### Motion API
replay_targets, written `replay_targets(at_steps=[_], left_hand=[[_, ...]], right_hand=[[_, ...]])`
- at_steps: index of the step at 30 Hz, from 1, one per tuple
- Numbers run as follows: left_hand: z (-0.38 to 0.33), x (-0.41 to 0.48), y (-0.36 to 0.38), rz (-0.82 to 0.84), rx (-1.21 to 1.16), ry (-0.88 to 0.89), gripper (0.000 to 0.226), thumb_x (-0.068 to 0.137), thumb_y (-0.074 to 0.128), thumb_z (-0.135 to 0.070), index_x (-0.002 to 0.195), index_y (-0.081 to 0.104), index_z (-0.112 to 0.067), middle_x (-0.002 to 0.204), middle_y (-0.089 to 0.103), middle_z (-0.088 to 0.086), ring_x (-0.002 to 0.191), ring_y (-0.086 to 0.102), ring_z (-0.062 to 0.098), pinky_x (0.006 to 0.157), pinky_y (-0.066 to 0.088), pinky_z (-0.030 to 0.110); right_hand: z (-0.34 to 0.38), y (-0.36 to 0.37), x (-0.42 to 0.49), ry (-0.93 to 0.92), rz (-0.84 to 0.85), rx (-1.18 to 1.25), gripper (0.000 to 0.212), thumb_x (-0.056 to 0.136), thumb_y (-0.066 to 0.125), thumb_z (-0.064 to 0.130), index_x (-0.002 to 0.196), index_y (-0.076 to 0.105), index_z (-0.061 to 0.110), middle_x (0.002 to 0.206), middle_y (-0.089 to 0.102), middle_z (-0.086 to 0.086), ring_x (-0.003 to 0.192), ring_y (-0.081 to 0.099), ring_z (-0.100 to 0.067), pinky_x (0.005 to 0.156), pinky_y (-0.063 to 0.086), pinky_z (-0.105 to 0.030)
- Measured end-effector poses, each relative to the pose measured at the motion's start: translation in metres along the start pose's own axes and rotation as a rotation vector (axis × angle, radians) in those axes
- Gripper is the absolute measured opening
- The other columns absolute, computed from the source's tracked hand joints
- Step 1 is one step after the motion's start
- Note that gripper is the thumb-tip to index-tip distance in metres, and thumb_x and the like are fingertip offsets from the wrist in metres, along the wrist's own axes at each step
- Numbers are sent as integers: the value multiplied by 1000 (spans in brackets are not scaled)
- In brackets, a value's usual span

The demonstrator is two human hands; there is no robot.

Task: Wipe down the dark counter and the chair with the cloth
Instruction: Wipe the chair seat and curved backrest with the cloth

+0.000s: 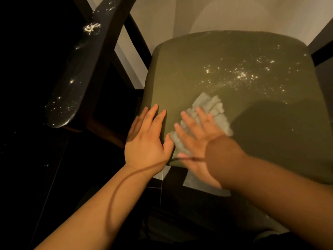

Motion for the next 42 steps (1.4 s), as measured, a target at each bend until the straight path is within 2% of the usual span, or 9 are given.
replay_targets(at_steps=[3, 8, 13, 19, 24, 30, 33, 37, 42], left_hand=[[3, 0, 1, -5, -4, 14, 64, 93, 49, -37, 154, 50, -18, 166, 41, 5, 156, 32, 26, 127, 29, 50], [3, -1, 3, -32, 7, 21, 63, 97, 46, -47, 153, 52, -19, 165, 42, 5, 155, 33, 26, 126, 31, 50], [3, -1, 1, -26, 15, 28, 60, 100, 39, -44, 153, 52, -18, 164, 43, 7, 155, 33, 27, 125, 32, 52], [1, -1, 0, -13, -6, 5, 59, 102, 37, -45, 154, 51, -22, 166, 40, 3, 156, 29, 23, 128, 26, 47], [2, 0, 2, -43, -10, 11, 61, 97, 47, -46, 151, 54, -21, 164, 44, 4, 154, 35, 26, 125, 32, 51], [3, 0, 4, -44, 1, 32, 62, 96, 47, -47, 151, 54, -19, 164, 44, 6, 154, 36, 29, 124, 32, 53], [2, 0, 2, -14, 2, 15, 64, 96, 45, -49, 152, 52, -20, 165, 42, 5, 155, 33, 27, 127, 28, 50], [-3, 2, -3, 45, -18, -31, 67, 94, 43, -53, 154, 48, -24, 168, 36, 0, 157, 27, 24, 129, 21, 45], [-24, 14, -6, 100, -40, -77, 72, 91, 47, -60, 155, 46, -27, 171, 29, 2, 160, 16, 24, 131, 11, 47]], right_hand=[[18, -6, -7, -32, -27, 111, 89, 91, 0, 72, 164, -4, 22, 169, -24, -3, 150, -34, -33, 123, -15, -47], [-19, -27, 6, 85, -247, 229, 88, 87, 10, 79, 160, 28, 34, 171, -3, -9, 152, 15, -35, 120, 28, -53], [6, 7, 12, 141, -222, 149, 89, 96, 23, 69, 161, -17, 23, 169, -20, -14, 152, -20, -46, 124, -5, -62], [-40, -2, 12, 125, -129, 68, 74, 93, -3, 61, 162, -6, 36, 169, -21, 4, 152, -25, -39, 122, -13, -53], [-68, -3, -3, 233, -222, 200, 82, 91, 5, 56, 163, 24, 21, 171, 8, -14, 156, -5, -44, 126, 4, -52], [2, 10, 1, -24, -110, 160, 66, 107, 26, 50, 164, 3, 27, 170, -15, -8, 155, -17, -39, 123, -7, -48], [-33, 8, -4, 44, -197, 144, 70, 97, 5, 54, 164, 6, 31, 171, -13, -3, 157, -14, -31, 126, -7, -43], [-67, 5, -12, 235, -232, 202, 64, 105, 23, 47, 164, 18, 25, 172, -2, -7, 158, -7, -34, 127, -2, -43], [-24, 4, -16, 138, -120, 269, 102, 72, -19, 71, 163, 0, 31, 170, -19, 2, 151, -31, -29, 125, -14, -42]])
Point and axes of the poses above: each hand's wrist, its own x-axis towards the middle knuckle, its own y-axis out of the palm, z = x × y, the point moved 2 cm from there along x, towards the middle knuckle
